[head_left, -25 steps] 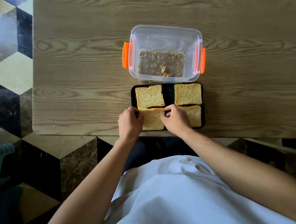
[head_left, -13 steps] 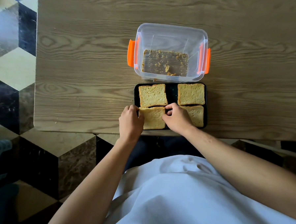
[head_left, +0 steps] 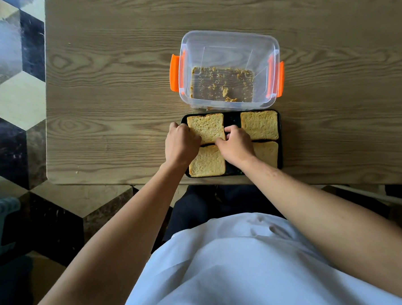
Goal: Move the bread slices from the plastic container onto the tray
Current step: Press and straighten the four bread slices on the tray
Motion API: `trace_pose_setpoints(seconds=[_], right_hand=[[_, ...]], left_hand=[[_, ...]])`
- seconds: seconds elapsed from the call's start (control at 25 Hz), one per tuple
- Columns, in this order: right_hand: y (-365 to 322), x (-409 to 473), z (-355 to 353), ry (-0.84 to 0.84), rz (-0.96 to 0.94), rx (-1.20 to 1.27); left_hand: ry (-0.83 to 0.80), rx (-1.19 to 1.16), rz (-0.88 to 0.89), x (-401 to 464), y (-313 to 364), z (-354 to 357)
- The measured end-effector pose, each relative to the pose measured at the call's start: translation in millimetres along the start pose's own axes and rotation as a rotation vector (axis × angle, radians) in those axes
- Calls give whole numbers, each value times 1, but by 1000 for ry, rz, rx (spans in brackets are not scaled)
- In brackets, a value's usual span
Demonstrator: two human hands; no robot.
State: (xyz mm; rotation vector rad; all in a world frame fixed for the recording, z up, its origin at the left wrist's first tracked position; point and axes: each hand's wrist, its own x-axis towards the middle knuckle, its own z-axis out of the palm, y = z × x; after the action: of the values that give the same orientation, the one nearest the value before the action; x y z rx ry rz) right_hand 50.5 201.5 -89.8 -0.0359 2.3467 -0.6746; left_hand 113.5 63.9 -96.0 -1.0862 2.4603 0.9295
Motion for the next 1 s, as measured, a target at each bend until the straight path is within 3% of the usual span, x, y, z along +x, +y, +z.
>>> trace_pose_setpoints(seconds=[0.44,0.8,1.0], right_hand=[[-8,-1,8,-30,-20,-2],[-21,3,7,-31,-6,13],[3,-10,-6,18,-18,-18]], left_hand=[[83,-13,32,-7,-7,-2],[45,-103,-7,-4,-10,-6],[91,-137,-1,-30,-24,-3]])
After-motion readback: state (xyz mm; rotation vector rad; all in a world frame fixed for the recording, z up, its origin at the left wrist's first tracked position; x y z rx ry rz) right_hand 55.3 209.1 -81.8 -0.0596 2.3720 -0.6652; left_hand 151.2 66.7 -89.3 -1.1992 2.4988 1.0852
